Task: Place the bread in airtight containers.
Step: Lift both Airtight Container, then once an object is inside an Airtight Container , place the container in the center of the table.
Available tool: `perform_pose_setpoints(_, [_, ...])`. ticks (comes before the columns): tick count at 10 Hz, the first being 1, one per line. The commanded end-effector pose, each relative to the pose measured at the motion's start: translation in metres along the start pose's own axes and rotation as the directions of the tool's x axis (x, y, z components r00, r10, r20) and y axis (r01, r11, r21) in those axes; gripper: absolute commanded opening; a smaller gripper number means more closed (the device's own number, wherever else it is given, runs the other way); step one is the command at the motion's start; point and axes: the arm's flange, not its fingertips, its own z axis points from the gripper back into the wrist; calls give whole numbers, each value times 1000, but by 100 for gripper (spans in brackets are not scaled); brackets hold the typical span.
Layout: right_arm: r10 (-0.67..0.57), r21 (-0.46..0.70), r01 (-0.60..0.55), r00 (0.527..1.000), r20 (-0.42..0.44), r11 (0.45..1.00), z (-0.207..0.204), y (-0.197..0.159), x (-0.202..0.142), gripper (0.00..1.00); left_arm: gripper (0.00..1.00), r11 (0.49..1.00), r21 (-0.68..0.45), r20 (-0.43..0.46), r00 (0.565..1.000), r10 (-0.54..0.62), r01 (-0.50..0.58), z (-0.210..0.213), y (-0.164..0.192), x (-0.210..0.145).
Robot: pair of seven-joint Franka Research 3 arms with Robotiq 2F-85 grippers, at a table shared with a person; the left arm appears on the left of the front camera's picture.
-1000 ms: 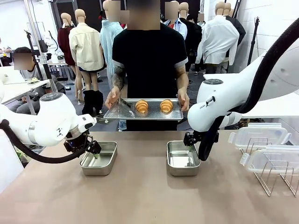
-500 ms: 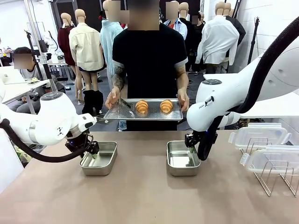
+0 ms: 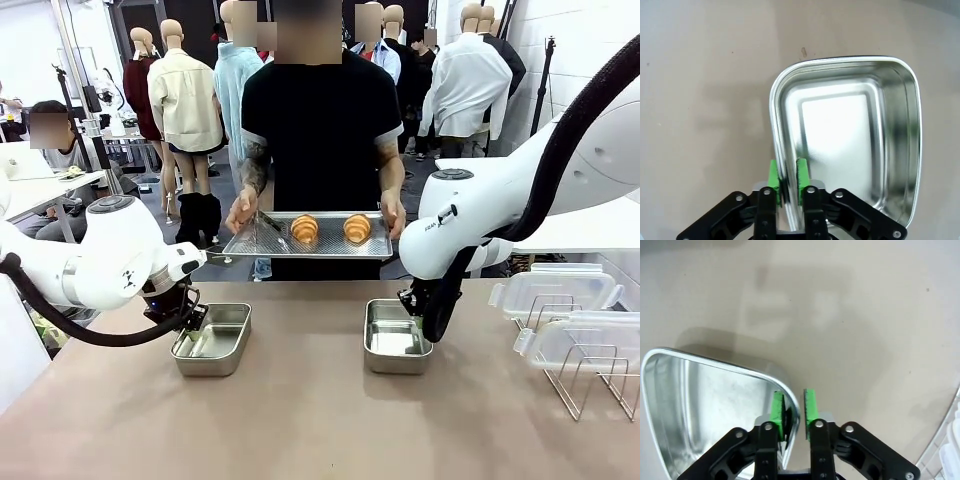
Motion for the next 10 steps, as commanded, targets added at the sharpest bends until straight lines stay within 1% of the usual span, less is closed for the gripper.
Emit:
perform_pose_setpoints(1, [-5, 4, 5, 1000, -24, 1000, -3, -1, 9, 0, 0, 1000, -15, -8, 1000, 10, -10, 5, 4, 3])
perform_pose_setpoints(3, [-20, 5, 20, 999, -33, 1000, -3, -1, 8, 0, 0, 999, -30, -9, 1000, 16, -17, 6, 4, 3])
perform_pose_setpoints(4, [-36, 9, 37, 997, -63, 999, -3, 0, 8, 0, 0, 999, -38, -14, 1000, 28, -28, 8, 4, 2])
perform_pose_setpoints(5, [1, -13, -2, 995, -104, 1000, 3, 7, 5, 0, 0, 998, -45, -23, 999, 36, -37, 12, 3, 0])
perform_pose_setpoints(6, [-14, 2, 14, 1000, -20, 1000, 0, -1, 3, 0, 0, 1000, -13, -6, 1000, 28, -28, 1, 0, 1])
perform_pose_setpoints(10, [-14, 2, 14, 1000, -20, 1000, 0, -1, 3, 0, 0, 1000, -13, -6, 1000, 28, -28, 1, 0, 1])
